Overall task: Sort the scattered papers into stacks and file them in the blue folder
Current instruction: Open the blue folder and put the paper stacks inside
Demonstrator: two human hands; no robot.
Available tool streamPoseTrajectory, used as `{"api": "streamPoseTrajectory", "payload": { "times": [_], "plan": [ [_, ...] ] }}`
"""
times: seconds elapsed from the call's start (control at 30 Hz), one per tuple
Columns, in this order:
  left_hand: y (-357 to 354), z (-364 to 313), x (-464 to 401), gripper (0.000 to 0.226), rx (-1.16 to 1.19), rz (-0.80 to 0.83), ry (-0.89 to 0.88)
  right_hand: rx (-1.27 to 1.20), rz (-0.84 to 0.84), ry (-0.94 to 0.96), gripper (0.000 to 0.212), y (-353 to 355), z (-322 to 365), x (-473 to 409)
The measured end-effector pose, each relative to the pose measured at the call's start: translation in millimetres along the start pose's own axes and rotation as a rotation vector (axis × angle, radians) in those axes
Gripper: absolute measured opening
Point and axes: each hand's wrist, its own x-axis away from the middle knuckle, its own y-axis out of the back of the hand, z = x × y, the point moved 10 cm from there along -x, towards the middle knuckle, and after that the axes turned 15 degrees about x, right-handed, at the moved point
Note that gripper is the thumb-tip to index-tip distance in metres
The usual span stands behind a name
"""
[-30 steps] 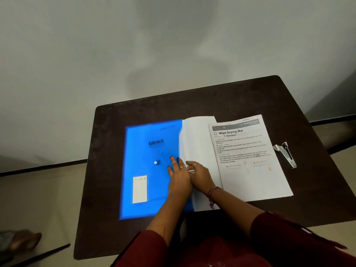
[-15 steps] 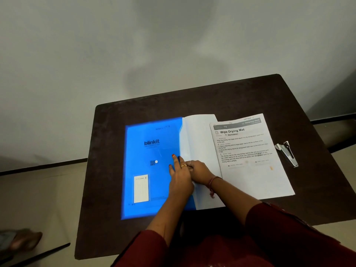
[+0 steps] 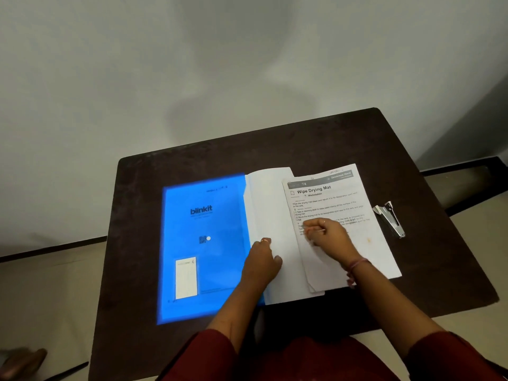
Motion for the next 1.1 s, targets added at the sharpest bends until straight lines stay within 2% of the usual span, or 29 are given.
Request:
{"api": "streamPoseTrajectory", "payload": {
  "times": [0.1, 0.27, 0.43, 0.63, 0.9, 1.0, 1.1],
  "plan": [
    [-16.9, -4.1, -2.7, 0.051, 0.263, 0.052, 0.11, 0.044, -0.131, -0.077, 0.024, 44.5, -29.8, -3.8],
    [-24.6, -33.7, -13.9, 0.045, 0.304, 0.007, 0.044, 0.265, -0.268, -0.148, 0.031, 96.7, -55.8, -10.8],
    [-22.5, -62.6, -36.4, 0.022, 0.288, -0.073, -0.034, 0.454, -0.225, -0.149, 0.049, 111.9, -63.9, -21.6],
    [-24.9, -79.2, -58.5, 0.027, 0.358, -0.135, -0.033, 0.511, -0.183, -0.111, 0.052, 115.7, -69.7, -35.5],
    [-26.3, -73.9, -63.7, 0.028, 0.518, -0.296, -0.015, 0.427, -0.279, -0.047, 0.031, 127.3, -66.3, -43.6],
    [-24.4, -73.8, -62.1, 0.035, 0.478, -0.367, -0.017, 0.359, -0.261, -0.062, 0.037, 125.7, -71.6, -48.6],
    [-22.9, -80.3, -60.8, 0.034, 0.472, -0.417, -0.071, 0.393, -0.218, -0.046, 0.046, 120.3, -71.6, -51.1]
  ]
}}
